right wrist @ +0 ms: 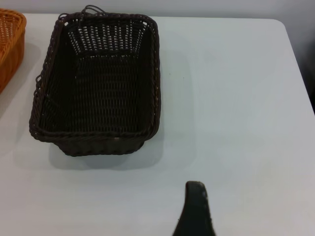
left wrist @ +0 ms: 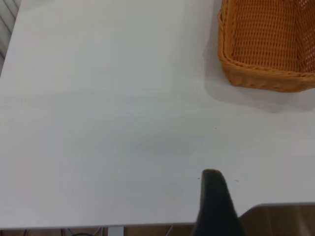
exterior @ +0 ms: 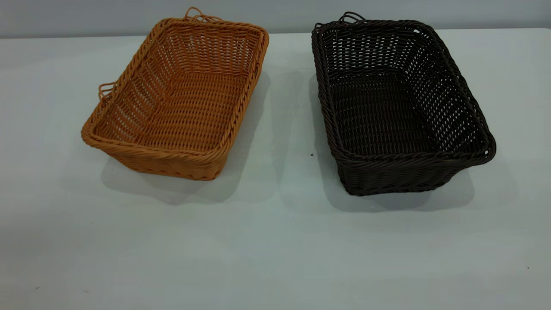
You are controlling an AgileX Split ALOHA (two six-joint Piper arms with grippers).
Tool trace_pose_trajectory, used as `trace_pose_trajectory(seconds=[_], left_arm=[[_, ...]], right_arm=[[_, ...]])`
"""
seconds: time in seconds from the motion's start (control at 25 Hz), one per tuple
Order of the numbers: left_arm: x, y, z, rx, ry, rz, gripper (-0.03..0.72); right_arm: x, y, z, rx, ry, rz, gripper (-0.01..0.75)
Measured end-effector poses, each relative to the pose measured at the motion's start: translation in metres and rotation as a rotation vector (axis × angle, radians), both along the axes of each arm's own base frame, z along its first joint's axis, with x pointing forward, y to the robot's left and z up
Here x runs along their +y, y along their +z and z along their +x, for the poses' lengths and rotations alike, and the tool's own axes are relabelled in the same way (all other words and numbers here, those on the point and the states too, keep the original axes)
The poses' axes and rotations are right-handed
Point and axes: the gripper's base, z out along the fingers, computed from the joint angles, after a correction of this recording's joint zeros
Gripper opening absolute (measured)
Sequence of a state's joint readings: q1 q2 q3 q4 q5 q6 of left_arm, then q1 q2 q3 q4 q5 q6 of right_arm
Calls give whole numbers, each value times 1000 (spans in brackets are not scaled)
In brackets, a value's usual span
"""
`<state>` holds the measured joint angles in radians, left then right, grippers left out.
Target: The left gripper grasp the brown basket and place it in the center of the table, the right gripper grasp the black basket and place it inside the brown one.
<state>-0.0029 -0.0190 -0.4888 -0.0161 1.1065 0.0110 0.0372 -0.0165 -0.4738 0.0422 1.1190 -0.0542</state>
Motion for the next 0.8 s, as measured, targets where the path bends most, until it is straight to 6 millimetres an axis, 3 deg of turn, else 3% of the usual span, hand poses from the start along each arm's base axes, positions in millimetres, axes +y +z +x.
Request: trace_pose_trajectory(seconds=[0.28,0.4,0.64,0.8], left_arm=[[0,0,1,10,3,-1,436],[0,2,15,94,30,-28,436],[0,27,81,238,-6,11,450],[0,33,139,335,-62,62,530]], right_arm=[[0,0,2,11,1,1,472],[1,2,14,76,6,-2,474],[11,5,71,267,55,63,535],[23,-7,116,367,175,106,563]])
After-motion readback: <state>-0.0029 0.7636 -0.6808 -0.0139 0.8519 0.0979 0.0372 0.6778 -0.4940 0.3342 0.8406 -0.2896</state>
